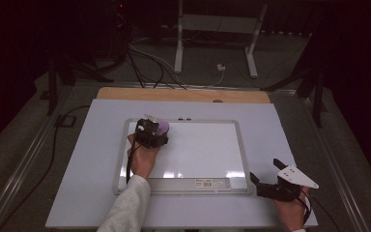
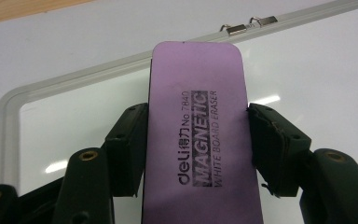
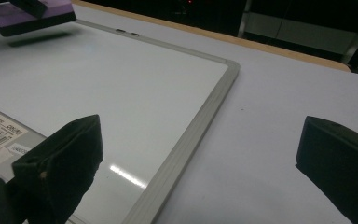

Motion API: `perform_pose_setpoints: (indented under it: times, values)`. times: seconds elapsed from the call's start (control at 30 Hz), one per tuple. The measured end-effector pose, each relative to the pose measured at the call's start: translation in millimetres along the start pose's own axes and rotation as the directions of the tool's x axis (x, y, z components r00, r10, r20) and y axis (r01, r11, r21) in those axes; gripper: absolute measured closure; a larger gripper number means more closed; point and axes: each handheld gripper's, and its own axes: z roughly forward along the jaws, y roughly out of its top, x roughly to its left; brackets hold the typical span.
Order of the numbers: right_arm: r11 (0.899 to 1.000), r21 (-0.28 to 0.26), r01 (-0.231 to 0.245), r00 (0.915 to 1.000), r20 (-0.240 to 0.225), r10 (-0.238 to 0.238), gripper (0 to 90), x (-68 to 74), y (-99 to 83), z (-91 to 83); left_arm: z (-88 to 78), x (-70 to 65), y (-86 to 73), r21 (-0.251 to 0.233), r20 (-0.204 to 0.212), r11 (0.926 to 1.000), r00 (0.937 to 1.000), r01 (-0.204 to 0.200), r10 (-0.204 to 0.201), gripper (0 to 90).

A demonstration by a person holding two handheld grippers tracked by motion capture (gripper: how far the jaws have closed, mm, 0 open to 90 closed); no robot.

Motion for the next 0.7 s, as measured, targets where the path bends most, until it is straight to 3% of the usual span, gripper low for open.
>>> perform_pose_setpoints:
  times: [0.6,0.7]
  values:
    - [1.0,0.002,0.007,1.0,0.0,-0.007,0.9,1.9,0.1,-0.4,-34.5,15.6,-44.7,0.0,0.004,0.999,0.999,0.046,-0.046,42.1]
    - [1.0,0.003,0.005,1.0,0.0,-0.005,0.9,2.2,0.2,-0.1,-39.4,15.3,-51.7,0.007,0.004,0.9993,0.9994,0.036,-0.036,42.1]
